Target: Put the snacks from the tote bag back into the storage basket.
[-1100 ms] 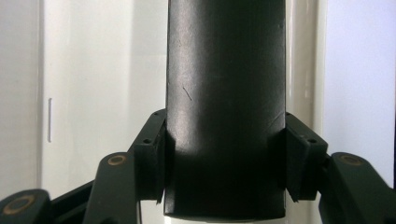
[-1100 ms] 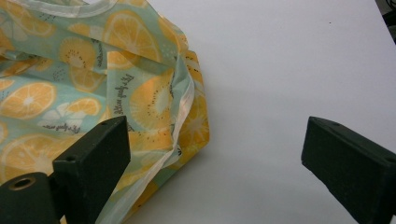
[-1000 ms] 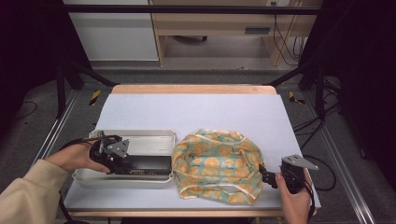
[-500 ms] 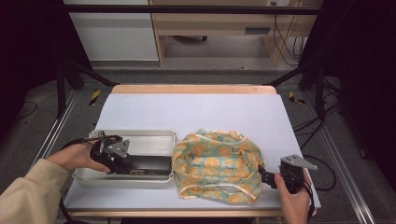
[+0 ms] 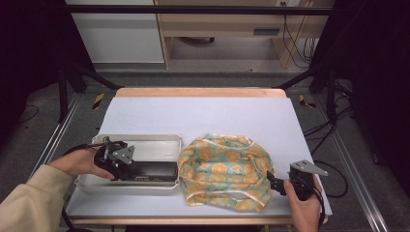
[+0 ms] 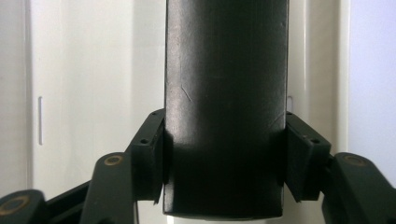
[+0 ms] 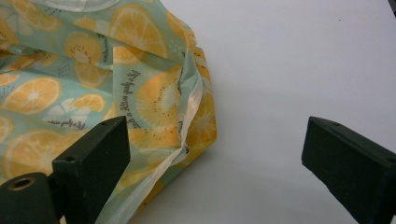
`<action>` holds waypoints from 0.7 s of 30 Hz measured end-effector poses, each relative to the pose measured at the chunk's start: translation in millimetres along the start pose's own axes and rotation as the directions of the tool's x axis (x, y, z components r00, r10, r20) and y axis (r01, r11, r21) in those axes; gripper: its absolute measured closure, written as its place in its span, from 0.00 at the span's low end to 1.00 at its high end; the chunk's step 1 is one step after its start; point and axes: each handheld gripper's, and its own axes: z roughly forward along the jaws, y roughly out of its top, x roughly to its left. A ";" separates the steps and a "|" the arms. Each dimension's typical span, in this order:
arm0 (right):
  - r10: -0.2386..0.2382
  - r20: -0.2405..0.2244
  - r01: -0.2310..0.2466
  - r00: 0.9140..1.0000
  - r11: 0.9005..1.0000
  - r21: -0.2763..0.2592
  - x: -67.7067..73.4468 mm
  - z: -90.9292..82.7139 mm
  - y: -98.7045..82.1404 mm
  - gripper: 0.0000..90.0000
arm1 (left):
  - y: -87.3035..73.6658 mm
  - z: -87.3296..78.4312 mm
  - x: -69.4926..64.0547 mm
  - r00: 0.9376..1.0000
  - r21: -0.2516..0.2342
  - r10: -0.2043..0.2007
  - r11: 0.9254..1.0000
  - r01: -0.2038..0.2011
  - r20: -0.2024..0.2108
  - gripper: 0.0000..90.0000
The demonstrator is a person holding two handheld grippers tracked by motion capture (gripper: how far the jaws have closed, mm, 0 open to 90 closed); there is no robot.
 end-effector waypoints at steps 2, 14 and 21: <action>0.000 -0.002 0.000 1.000 1.000 0.002 0.2 -0.1 0.1 0.09 | 0.0 -0.4 -0.3 1.000 0.001 -0.022 1.000 0.022 0.003 0.37; 0.004 -0.007 -0.004 1.000 1.000 0.006 1.2 0.1 0.1 0.09 | 2.5 -10.1 -2.4 0.996 -0.056 -0.092 0.994 0.091 -0.019 0.16; -0.001 -0.003 0.001 1.000 1.000 0.004 0.6 0.5 0.0 0.09 | 5.6 -14.2 -3.9 0.993 -0.083 -0.115 0.990 0.112 -0.032 0.11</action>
